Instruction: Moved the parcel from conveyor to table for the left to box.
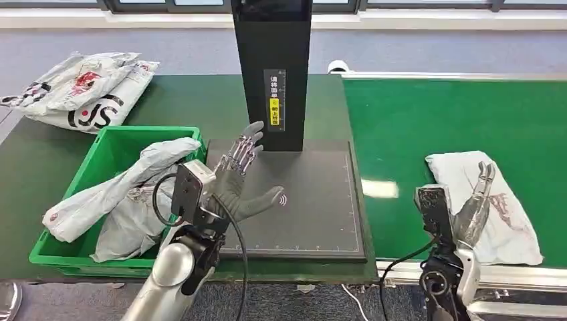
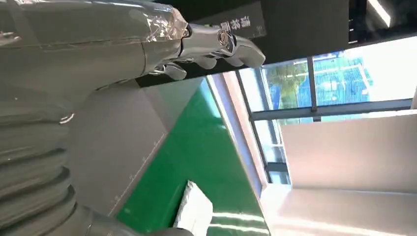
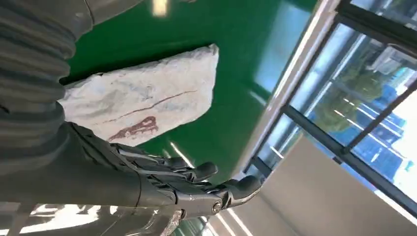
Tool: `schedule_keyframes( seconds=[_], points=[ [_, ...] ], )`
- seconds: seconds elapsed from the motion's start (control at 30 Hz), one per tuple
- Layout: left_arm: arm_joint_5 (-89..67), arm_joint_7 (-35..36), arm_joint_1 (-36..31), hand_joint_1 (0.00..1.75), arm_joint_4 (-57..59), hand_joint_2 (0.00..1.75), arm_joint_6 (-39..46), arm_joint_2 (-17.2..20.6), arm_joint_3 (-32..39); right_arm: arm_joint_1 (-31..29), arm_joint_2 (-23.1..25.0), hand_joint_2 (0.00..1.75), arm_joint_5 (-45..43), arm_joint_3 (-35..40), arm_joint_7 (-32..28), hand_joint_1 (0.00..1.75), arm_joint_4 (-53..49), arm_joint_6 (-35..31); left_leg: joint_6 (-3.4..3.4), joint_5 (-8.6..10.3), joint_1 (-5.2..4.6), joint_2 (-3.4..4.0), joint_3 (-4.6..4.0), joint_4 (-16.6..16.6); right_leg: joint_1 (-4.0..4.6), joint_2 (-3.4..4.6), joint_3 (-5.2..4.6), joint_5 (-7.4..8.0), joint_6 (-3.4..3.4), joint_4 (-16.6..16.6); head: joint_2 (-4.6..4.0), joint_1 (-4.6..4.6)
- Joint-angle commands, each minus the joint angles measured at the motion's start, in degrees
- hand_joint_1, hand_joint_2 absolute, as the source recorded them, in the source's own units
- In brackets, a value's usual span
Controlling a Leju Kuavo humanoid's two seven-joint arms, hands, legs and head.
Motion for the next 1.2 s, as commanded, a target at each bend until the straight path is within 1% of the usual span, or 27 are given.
schedule_keyframes(
  seconds=[0.03, 0.1, 0.13, 0.3, 0.33, 0.37, 0.47, 0.63, 0.9, 1.0, 1.07, 1.2],
  points=[
    [-0.27, 0.27, -1.99, 0.0, 3.82, 1.75, -0.36, 0.58, -3.46, -1.48, -1.23, 1.75, 2.21, -5.76, 1.27, 0.0, 8.37, -1.93, 0.0, 0.04, 0.05, -0.13, 0.1, -0.09, 0.06, -0.19, 0.18, 0.01, -0.03, -0.15, 0.02, 0.0],
    [-0.7, 0.16, -1.97, 0.0, 4.26, 1.75, -0.16, 0.3, -2.96, -1.92, -1.31, 1.75, 3.06, -7.25, 0.85, 0.0, 10.38, -2.5, 0.02, 0.07, 0.1, -0.2, 0.22, -0.2, 0.13, -0.28, 0.37, 0.05, -0.04, -0.32, 0.02, 0.0],
    [-0.7, 0.16, -1.99, 0.0, 4.45, 1.75, -0.16, 0.22, -2.84, -2.31, -1.35, 1.75, 3.42, -7.72, 0.85, 0.0, 11.3, -2.73, 0.02, 0.04, 0.05, -0.15, 0.11, -0.09, 0.06, -0.19, 0.2, 0.01, -0.02, -0.16, 0.02, 0.0],
    [-0.37, 0.04, -1.53, 0.0, 5.35, 1.75, 0.11, -0.25, -1.89, -4.15, -2.24, 1.75, 5.54, -11.65, 2.12, 0.0, 18.17, -3.86, 0.03, 0.06, 0.07, -0.09, 0.18, -0.15, 0.09, -0.16, 0.3, 0.07, -0.02, -0.26, 0.02, 0.0],
    [-0.33, 0.04, -1.08, 0.0, 5.17, 1.75, 0.18, -0.43, -1.4, -4.43, -2.59, 1.75, 6.24, -12.84, 2.6, 0.0, 20.69, -4.33, 0.02, 0.04, 0.04, -0.07, 0.11, -0.08, 0.05, -0.12, 0.19, 0.03, -0.02, -0.14, 0.02, 0.0],
    [-0.33, 0.02, -0.87, 0.0, 5.02, 1.75, 0.2, -0.54, -1.11, -4.66, -2.75, 1.75, 5.94, -13.32, 1.62, 0.0, 22.01, -4.93, 0.02, 0.06, 0.06, -0.09, 0.15, -0.14, 0.07, -0.16, 0.26, 0.06, -0.03, -0.23, 0.02, 0.0],
    [-0.34, 0.0, -0.61, 0.0, 4.55, 1.75, 0.18, -0.63, -0.66, -5.44, -2.81, 1.75, 6.52, -14.57, 1.38, 0.0, 25.05, -4.91, 0.02, 0.07, 0.08, -0.14, 0.17, -0.17, 0.09, -0.21, 0.31, 0.06, -0.04, -0.27, 0.02, 0.0],
    [-0.3, -0.04, -0.43, 0.0, 4.49, 1.75, 0.2, -0.51, 0.0, -7.19, -3.17, 1.75, 8.26, -15.69, 2.64, 0.0, 30.69, -5.51, 0.01, 0.01, 0.04, 0.03, 0.16, -0.13, 0.05, -0.03, 0.22, 0.05, -0.03, -0.18, 0.02, 0.0],
    [-0.41, -0.05, 0.78, 0.0, 3.8, 1.75, 0.14, 0.11, 0.38, -10.93, -4.51, 1.75, 9.83, -16.82, 3.83, 0.0, 41.81, -4.73, 0.02, 0.01, 0.04, 0.03, 0.15, -0.11, 0.06, -0.02, 0.21, 0.05, -0.02, -0.16, 0.02, 0.0],
    [-0.39, -0.08, 0.7, 0.0, 3.93, 1.75, -0.02, 0.34, 0.28, -12.1, -4.91, 1.75, 10.28, -16.87, 4.16, 0.0, 44.85, -4.32, 0.01, 0.01, 0.04, 0.1, 0.17, -0.13, 0.06, 0.03, 0.22, 0.07, -0.03, -0.19, 0.02, 0.0],
    [-0.38, -0.09, 0.77, 0.0, 3.98, 1.75, -0.04, 0.43, 0.21, -13.03, -5.27, 1.75, 10.8, -16.74, 4.5, 0.0, 47.0, -3.8, 0.01, 0.01, -0.01, 0.02, 0.08, -0.07, 0.0, -0.01, 0.12, 0.03, -0.01, -0.06, 0.02, 0.0],
    [-0.36, -0.11, 0.98, 0.0, 3.92, 1.75, -0.11, 0.57, 0.1, -14.06, -5.62, 1.75, 11.59, -16.53, 5.27, 0.0, 49.2, -3.47, 0.0, 0.0, 0.04, 0.06, 0.14, -0.1, 0.05, 0.01, 0.19, 0.05, -0.03, -0.13, 0.02, 0.0]
  ],
)
